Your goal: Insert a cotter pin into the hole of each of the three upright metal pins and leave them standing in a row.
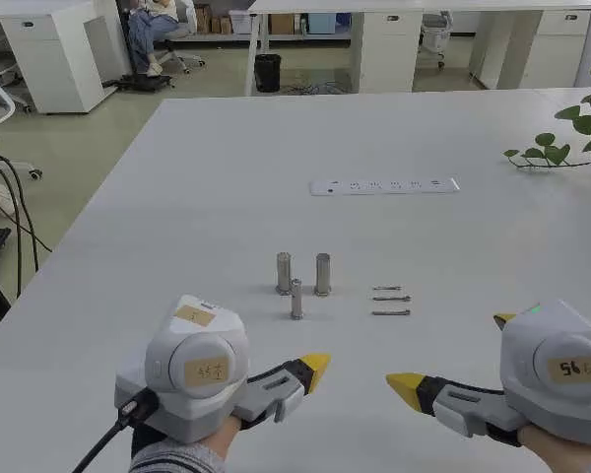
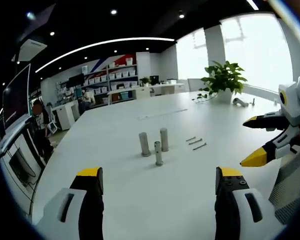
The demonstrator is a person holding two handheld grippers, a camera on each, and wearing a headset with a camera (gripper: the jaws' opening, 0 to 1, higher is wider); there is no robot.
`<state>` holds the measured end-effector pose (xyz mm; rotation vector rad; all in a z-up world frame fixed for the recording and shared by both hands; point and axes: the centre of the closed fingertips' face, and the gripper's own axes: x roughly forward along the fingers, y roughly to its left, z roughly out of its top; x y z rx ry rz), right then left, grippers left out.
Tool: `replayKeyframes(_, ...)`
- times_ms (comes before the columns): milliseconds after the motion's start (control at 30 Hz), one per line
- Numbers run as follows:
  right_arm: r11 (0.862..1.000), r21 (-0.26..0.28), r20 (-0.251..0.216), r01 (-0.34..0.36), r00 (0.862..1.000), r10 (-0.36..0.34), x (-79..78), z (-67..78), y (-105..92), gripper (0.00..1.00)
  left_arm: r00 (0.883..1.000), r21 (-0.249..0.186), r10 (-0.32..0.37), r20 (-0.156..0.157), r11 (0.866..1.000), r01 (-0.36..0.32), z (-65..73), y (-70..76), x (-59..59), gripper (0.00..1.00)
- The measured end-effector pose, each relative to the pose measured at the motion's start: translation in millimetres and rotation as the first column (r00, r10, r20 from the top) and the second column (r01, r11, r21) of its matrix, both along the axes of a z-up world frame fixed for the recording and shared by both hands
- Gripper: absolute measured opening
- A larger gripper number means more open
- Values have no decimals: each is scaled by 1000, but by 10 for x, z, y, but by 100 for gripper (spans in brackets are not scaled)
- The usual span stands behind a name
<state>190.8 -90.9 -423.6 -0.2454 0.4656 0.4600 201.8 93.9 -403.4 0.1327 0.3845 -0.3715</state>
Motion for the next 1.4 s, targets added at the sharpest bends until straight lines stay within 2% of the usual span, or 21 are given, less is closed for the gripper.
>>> replayKeyframes(333,1000,4,-24,-16,1000,17,-26,-51,41,77,1000,4,2,2,1000,-2,-1,13,-1,88)
replayKeyframes(1233,1000,6,-36,-17,999,17,-27,-60,41,75,1000,-2,3,5,1000,-3,8,8,14,87)
replayKeyframes(1300,1000,9,-36,-17,999,17,-25,-62,42,75,1000,-27,5,-4,1000,-5,-1,-2,9,87)
replayKeyframes(1400,1000,5,-38,-15,999,15,-25,-72,34,75,1000,-19,10,-13,1000,-10,-23,18,10,87)
